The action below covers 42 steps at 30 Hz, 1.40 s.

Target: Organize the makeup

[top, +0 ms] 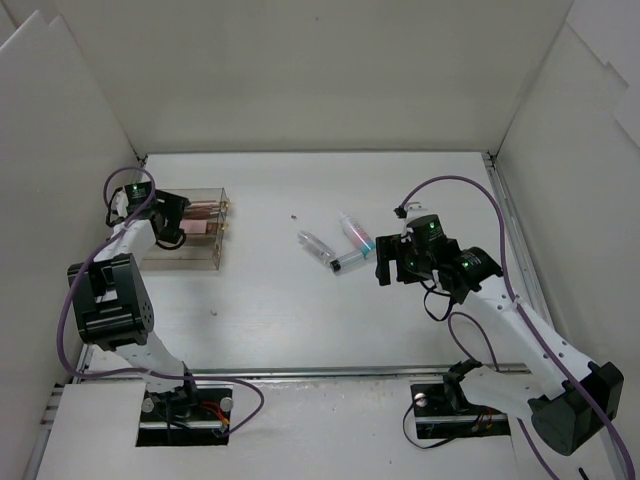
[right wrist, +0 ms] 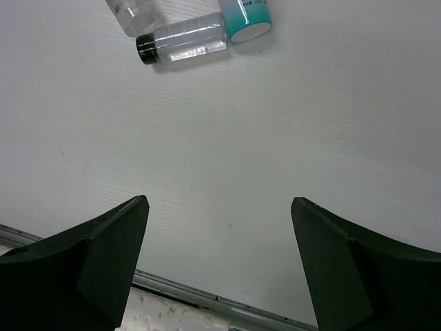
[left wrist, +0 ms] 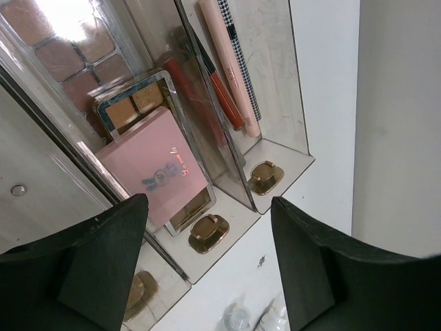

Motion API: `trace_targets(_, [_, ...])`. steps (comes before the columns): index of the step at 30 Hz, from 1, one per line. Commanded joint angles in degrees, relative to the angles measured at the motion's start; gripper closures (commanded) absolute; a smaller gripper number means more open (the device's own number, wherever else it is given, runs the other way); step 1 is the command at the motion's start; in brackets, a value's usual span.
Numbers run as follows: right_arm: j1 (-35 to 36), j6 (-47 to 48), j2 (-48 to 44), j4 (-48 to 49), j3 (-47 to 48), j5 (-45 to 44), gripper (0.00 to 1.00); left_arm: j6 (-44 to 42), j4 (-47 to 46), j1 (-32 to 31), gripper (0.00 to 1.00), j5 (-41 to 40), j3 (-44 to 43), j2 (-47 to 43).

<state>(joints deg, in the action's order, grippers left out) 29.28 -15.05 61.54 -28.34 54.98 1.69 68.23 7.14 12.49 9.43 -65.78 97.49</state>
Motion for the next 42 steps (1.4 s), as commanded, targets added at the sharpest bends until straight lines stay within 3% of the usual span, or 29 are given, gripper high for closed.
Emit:
trace_targets(1, [-0.36,0.11,0.60,1.36,2.24,-1.34,0.18,0.33,-2.65,0.43,0.33,0.15,-0.58,-4.32])
trace_targets(6, [-0.28,0.54,3.05,1.53,3.37,-2.91,0.19,-2.56,-1.78,-0.62,0.32,0.76,-1.45,-8.10])
trace_targets(13, [-0.36,2.39,11.31,2.93,8.03,-2.49,0.22,-18.73,7.88,-12.21,0.32,0.93,-9.19,-12.85])
trace_targets(17, [-0.01,5.99,16.85,4.60,12.68,2.08,0.28,-24.01,12.01,-20.11,0.32,3.13,-6.83,-14.52])
trace_targets(23, [2.10,11.00,30.98,4.87,20.77,7.96,0.30,-27.79,16.68,-26.28,0.30,8.14,-0.94,-16.54])
trace_targets(34, [4.91,18.99,51.73,5.14,35.54,11.14,0.29,-27.36,20.99,-26.38,0.18,9.73,3.20,-21.28])
trace_targets(42, [5.26,21.20,59.13,5.13,39.76,9.56,0.31,-27.01,21.43,-23.48,0.16,12.01,7.59,-24.37])
